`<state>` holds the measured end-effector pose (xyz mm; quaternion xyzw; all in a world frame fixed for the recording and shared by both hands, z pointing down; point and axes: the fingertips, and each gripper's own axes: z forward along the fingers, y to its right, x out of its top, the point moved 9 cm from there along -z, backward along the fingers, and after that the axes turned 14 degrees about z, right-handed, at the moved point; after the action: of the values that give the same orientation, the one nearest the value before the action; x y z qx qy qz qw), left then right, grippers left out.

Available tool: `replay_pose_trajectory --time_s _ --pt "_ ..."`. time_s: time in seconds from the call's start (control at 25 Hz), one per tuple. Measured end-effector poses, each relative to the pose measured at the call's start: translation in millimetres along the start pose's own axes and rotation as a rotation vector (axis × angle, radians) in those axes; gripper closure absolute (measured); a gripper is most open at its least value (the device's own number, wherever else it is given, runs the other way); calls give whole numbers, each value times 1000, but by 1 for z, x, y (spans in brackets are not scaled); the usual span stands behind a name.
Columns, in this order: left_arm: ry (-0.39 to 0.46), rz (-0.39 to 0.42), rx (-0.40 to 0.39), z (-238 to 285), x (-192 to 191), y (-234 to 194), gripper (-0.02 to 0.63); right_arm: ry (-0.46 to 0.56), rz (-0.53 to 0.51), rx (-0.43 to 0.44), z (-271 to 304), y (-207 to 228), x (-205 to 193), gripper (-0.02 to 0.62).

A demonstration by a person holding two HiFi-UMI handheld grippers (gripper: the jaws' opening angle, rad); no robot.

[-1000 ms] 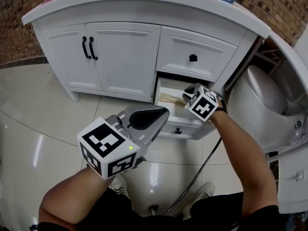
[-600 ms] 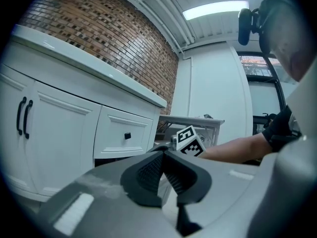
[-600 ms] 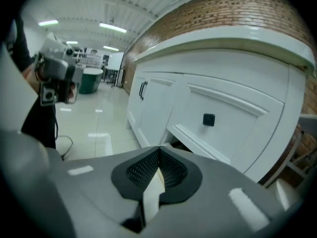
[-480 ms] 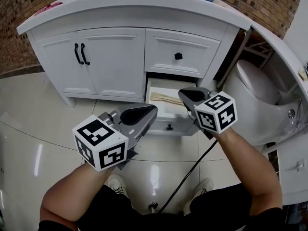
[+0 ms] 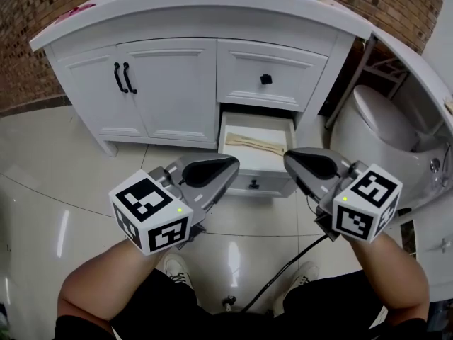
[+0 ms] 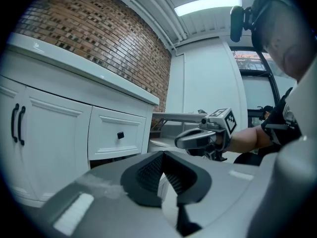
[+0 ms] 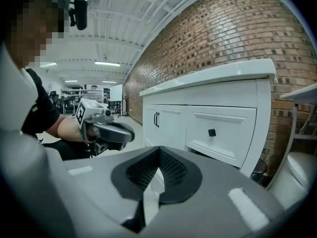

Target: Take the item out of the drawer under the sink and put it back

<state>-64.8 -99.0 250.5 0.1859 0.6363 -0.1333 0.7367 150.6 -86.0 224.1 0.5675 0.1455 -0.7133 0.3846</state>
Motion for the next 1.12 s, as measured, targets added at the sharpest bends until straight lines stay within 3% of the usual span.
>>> replay_pose_trajectory --time_s 0.24,0.68,1.12 --pt "-15 14 -6 1 1 6 600 63 -31 -2 -15 -12 -16 588" --pt "-14 17 -9 0 1 6 600 -7 74 -38 -23 10 -45 588" --pt "-23 10 -9 2 -1 4 600 -6 69 -26 -20 5 -43 588"
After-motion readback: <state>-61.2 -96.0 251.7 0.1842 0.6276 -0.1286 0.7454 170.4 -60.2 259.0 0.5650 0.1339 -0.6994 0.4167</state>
